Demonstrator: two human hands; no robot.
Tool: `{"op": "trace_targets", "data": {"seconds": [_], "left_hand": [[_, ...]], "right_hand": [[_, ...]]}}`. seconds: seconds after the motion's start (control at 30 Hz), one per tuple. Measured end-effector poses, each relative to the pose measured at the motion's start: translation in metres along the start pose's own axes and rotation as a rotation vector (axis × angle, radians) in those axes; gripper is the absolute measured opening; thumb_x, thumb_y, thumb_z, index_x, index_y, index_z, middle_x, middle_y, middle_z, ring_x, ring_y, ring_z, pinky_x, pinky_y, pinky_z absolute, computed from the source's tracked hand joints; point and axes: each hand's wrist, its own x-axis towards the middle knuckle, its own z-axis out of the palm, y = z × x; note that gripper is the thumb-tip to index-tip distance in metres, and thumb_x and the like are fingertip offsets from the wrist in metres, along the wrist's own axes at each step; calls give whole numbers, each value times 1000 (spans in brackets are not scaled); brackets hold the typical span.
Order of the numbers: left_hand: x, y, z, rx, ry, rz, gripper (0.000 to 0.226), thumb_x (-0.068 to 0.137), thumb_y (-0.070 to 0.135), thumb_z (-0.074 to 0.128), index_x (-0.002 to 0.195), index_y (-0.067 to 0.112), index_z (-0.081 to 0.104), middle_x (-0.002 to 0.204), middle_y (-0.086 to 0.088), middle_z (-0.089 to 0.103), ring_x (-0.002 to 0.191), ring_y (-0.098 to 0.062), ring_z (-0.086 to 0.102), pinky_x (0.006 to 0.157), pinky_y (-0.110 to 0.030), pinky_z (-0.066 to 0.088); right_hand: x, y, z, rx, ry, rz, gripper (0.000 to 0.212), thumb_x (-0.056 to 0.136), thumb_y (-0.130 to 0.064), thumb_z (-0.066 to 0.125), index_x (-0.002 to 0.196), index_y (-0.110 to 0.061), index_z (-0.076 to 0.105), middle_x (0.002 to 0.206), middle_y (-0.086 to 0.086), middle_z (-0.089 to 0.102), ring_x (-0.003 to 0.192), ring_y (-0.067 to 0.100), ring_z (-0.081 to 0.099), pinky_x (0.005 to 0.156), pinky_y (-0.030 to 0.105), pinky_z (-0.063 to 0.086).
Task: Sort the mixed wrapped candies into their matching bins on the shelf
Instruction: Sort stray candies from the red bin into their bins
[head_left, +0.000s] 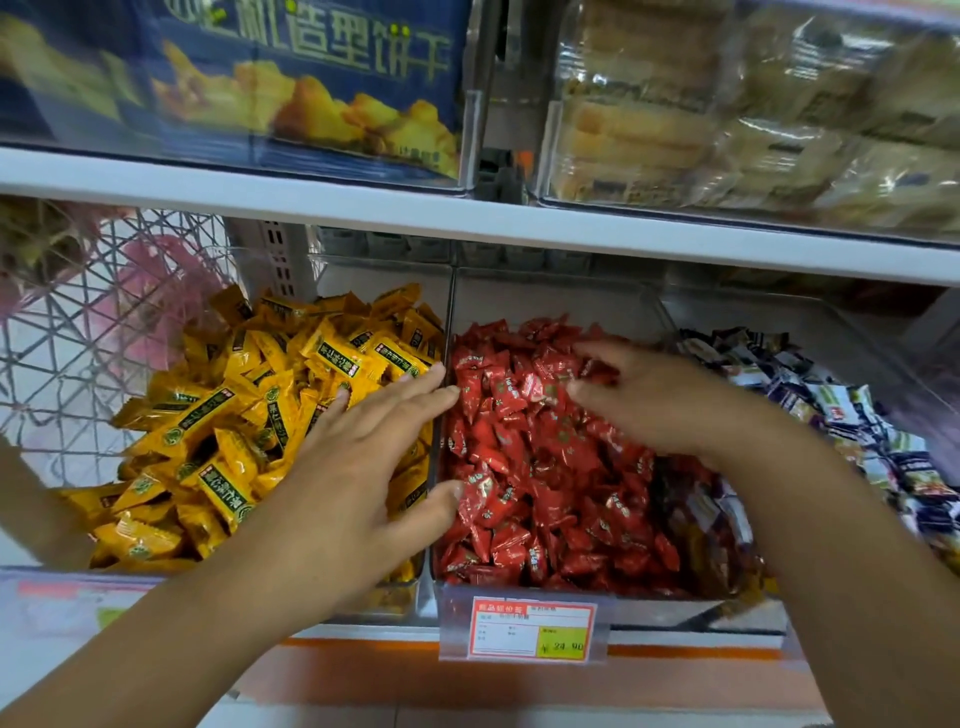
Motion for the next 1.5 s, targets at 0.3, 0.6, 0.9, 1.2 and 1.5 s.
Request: {"op": "trace_targets", "data": {"seconds": [0.3,0.6,0.9,1.2,1.5], "left_hand": [[0,1,2,5,19,-2,68,77,71,32,142,50,25,149,41,7,139,16,2,118,-26,-6],[0,0,4,0,41,2,69,79,68,34,144,46,29,151,39,10,140,15,5,118,-28,-4],[0,0,3,2,42,1,69,79,67,35,144,45,31,150,39,12,139,17,6,119,-29,-2],[0,1,1,4,29,-1,68,78,69,34,143,48,27,150,40,10,138,18,4,118,-26,-4],[-1,-1,-3,1,-3,-6,71,75,74,32,142,51,24,150,39,9,140,16,3,118,-25,-3]], "right_hand": [[14,5,67,-125,-126,131,100,82,-67,55,153,-30,-5,161,8,-5,144,41,13,114,44,28],[19,4,68,9,-183,112,102,76,-35,77,153,-31,10,160,9,-1,137,32,36,103,33,43],[18,6,56,444,-10,10,98,63,-11,78,147,-33,32,130,8,59,83,14,67,68,27,55],[21,-18,18,563,128,-67,64,67,-62,75,118,-24,65,118,-3,64,102,14,61,88,30,50],[-12,-1,-10,12,-63,-204,47,86,-44,66,130,-43,49,140,-8,48,109,10,54,84,25,47]]}}
